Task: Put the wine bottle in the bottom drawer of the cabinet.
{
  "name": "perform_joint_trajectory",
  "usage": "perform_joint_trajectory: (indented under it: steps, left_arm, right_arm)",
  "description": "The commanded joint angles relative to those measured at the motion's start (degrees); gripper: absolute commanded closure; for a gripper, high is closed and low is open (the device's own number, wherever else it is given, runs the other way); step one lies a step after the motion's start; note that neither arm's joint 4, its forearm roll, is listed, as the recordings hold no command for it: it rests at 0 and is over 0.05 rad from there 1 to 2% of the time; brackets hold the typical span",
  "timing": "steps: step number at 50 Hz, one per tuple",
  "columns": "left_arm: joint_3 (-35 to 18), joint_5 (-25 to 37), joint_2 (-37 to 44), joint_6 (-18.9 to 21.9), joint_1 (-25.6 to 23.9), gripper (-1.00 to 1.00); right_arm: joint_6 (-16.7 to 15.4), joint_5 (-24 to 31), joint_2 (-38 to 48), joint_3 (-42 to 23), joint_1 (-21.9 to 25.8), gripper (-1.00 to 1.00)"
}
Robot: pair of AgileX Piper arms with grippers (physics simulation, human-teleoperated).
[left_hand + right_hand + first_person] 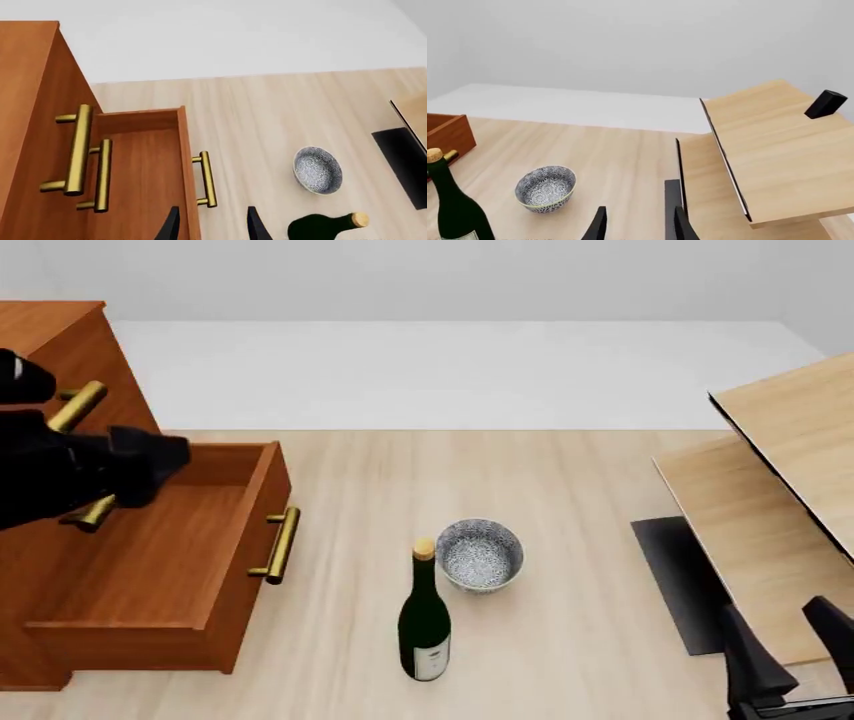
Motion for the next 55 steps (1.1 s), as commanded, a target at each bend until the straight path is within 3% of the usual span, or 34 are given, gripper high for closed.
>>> perform_joint_trajectory:
  steps: [1, 17, 19, 55]
  left_arm:
    - [-0.1, 0.0, 3.3, -0.5, -0.4, -1.0]
    - [3.4, -2.6, 5.4, -2.0, 0.9, -1.0]
    - [4.0, -3.1, 4.8, -3.8, -0.8, -1.0]
    - [15.6, -12.0, 6.5, -2.5, 2.9, -1.0]
  right_arm:
    - [-0.6, 0.0, 0.4, 0.2, 0.6, -1.0]
    - [-0.8, 0.1, 0.6, 0.3, 0.6, -1.0]
    - [-0.9, 0.4, 0.3, 0.3, 0.6, -1.0]
    - [-1.2, -1.2, 2.8, 0.4, 1.0, -1.0]
